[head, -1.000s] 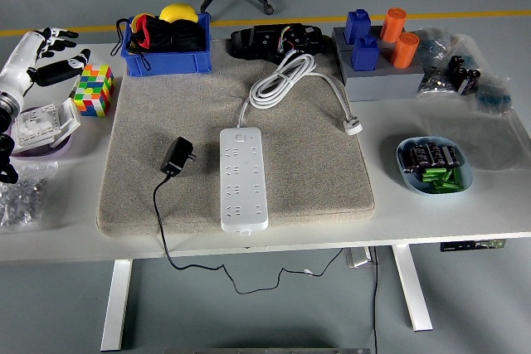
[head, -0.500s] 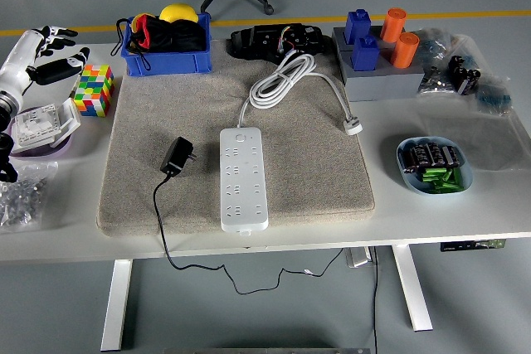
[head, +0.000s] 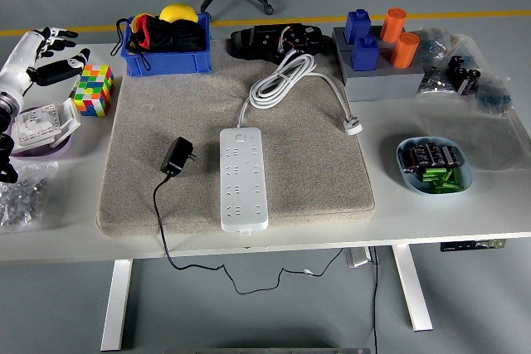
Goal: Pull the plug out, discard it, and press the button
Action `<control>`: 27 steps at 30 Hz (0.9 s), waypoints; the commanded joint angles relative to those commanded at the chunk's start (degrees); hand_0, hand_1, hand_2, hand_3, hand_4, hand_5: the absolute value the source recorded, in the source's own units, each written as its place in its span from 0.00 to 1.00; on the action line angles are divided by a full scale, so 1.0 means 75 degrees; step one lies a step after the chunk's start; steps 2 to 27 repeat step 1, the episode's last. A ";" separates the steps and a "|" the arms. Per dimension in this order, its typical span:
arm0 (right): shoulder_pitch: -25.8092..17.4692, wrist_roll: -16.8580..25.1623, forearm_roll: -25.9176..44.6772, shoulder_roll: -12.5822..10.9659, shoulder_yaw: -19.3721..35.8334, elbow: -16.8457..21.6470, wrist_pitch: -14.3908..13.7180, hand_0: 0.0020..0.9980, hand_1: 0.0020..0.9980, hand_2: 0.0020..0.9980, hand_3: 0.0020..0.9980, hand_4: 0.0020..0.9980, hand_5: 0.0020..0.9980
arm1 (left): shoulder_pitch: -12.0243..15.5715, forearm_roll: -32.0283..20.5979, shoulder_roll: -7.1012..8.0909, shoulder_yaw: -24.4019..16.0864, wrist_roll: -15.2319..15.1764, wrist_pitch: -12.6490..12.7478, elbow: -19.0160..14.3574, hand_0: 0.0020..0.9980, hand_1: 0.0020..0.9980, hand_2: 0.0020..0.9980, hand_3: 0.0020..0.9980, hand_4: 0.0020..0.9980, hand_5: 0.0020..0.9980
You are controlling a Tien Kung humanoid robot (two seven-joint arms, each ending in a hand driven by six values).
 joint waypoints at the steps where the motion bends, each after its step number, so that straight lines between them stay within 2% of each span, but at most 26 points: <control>1: 0.0001 0.0001 0.0001 -0.0002 -0.0005 0.0000 0.0001 0.75 0.65 0.64 0.61 0.65 0.47 | 0.0002 -0.0002 0.0001 0.0000 -0.0003 -0.0004 -0.0001 0.83 0.82 0.75 0.76 0.65 0.39; 27: 0.0001 0.0001 0.0001 -0.0002 -0.0005 0.0000 0.0001 0.75 0.65 0.64 0.61 0.65 0.47 | 0.0002 -0.0002 0.0001 0.0000 -0.0003 -0.0004 -0.0001 0.83 0.82 0.75 0.76 0.65 0.39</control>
